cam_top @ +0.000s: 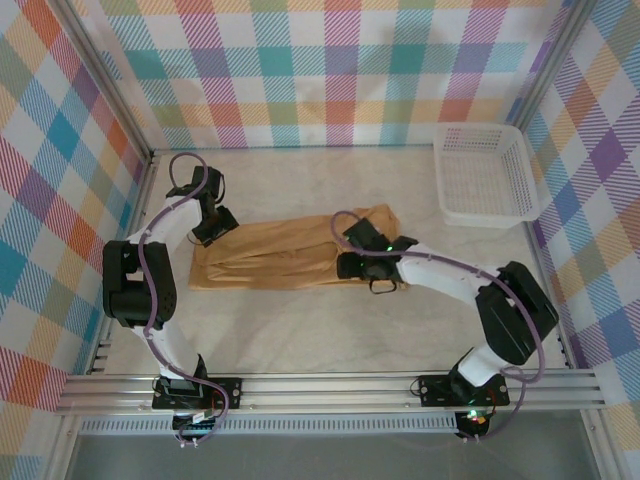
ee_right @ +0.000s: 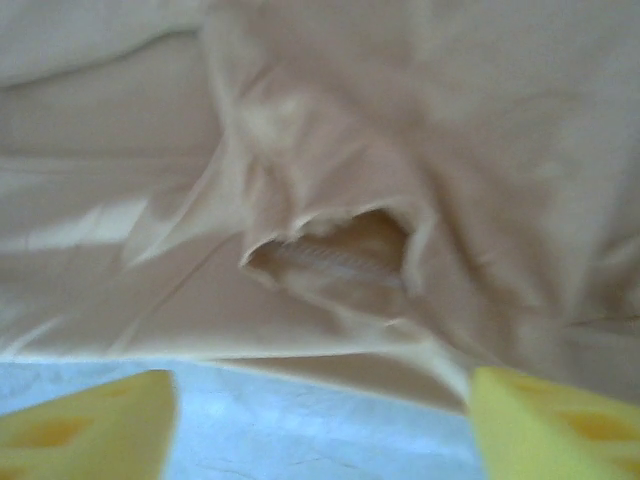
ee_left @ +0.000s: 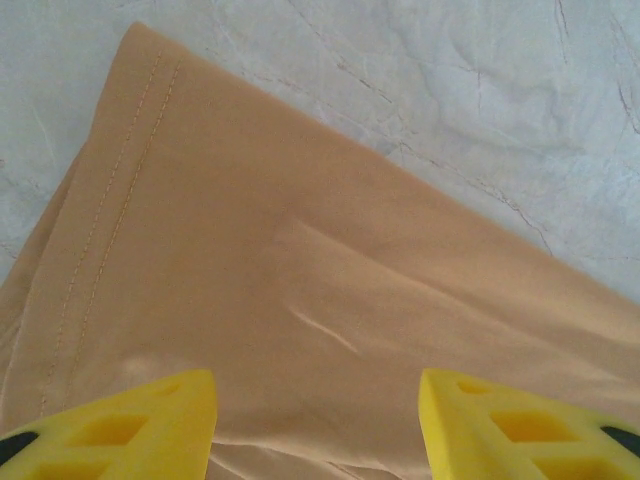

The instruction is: Fold the inside-out t-shirt

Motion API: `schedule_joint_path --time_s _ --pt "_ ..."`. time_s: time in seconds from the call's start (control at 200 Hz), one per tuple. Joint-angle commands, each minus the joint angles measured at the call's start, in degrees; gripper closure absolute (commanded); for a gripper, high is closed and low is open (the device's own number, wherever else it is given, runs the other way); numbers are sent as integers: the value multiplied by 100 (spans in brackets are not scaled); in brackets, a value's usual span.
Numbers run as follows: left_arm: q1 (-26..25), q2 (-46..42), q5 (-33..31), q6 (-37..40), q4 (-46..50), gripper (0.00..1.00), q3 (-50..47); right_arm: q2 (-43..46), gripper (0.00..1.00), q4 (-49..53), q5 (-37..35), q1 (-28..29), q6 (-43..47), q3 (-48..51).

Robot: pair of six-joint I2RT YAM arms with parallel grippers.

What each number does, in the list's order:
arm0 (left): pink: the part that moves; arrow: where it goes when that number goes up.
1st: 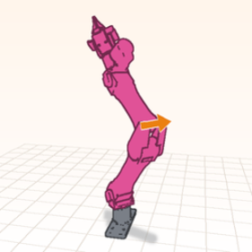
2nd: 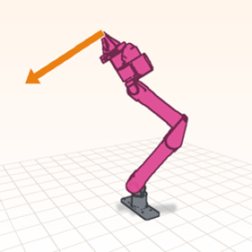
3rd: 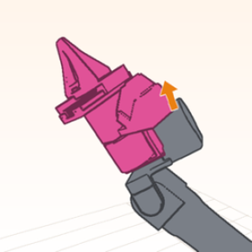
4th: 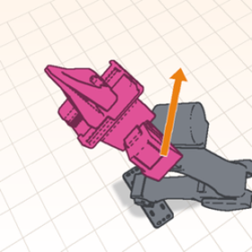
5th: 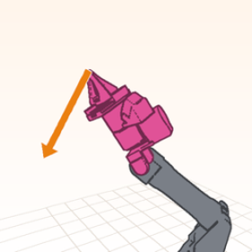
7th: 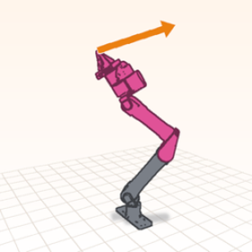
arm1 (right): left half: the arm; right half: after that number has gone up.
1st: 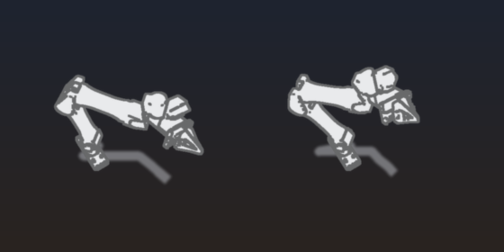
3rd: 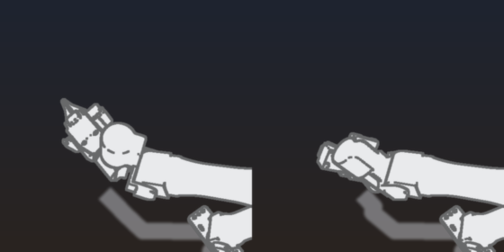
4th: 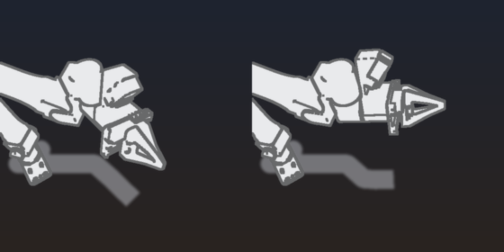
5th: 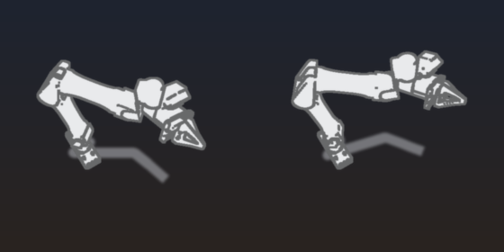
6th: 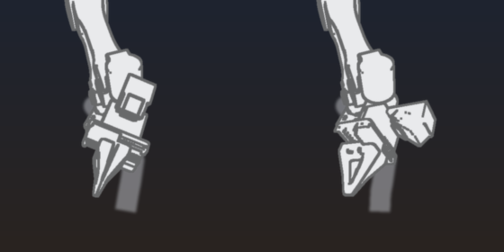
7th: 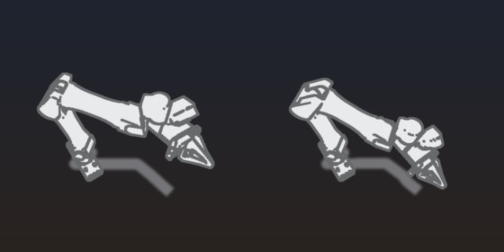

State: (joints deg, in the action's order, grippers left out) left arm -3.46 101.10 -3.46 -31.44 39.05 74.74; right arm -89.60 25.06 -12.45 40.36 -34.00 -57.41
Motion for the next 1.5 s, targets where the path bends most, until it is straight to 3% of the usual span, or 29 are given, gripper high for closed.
schedule_joint_path --time_s 0.0,0.135,0.31,0.47,0.6,0.895,1.225,1.38,1.495 --pt "45 -142 136 166 174 44 169 -147 10 309 591 -1030 473 -457" --pt "127 -80 302 196 164 44 140 -1155 3 784 746 -1593 1031 -1360" --pt "429 -147 392 272 165 44 15 -2308 0 1325 398 -1674 1345 -2461" --pt "764 -217 537 253 91 42 -214 -2832 0 1457 405 -1685 1365 -2789" --pt "872 -94 540 246 -51 42 -426 -2864 0 1459 372 -1727 1325 -2660" --pt "953 446 432 222 -266 42 -583 -2062 0 1363 548 -1831 1458 -2337" --pt "948 261 294 250 -137 42 -605 -2756 0 1291 833 -1909 1435 -2271" --pt "953 279 276 211 -141 42 -726 -2767 15 1093 1171 -1827 1336 -2102" --pt "952 216 388 166 -176 42 -890 -2829 36 1080 1236 -1616 1185 -2082"
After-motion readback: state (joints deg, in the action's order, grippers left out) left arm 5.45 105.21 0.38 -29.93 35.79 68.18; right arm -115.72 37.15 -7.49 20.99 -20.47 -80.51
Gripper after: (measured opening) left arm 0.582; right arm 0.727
